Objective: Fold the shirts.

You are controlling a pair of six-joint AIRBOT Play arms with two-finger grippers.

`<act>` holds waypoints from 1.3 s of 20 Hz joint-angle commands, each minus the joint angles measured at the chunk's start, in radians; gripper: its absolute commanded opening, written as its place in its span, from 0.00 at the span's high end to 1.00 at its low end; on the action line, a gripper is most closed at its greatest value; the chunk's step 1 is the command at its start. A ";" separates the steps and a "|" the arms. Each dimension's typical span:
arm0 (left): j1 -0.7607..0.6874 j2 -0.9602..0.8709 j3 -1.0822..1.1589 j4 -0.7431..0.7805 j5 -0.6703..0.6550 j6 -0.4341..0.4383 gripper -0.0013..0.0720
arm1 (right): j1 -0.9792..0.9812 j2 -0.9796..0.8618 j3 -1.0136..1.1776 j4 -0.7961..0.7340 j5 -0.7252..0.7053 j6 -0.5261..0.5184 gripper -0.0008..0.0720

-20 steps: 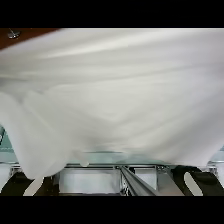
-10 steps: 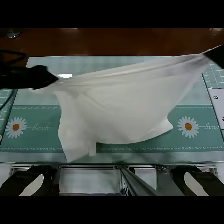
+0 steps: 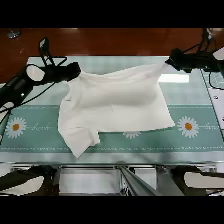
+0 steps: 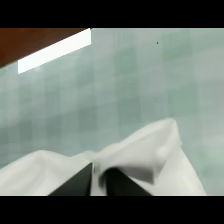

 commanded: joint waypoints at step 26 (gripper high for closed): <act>0.780 0.352 -0.814 -0.365 -0.532 0.499 0.03 | -0.351 0.578 -0.871 0.109 0.277 -0.181 0.13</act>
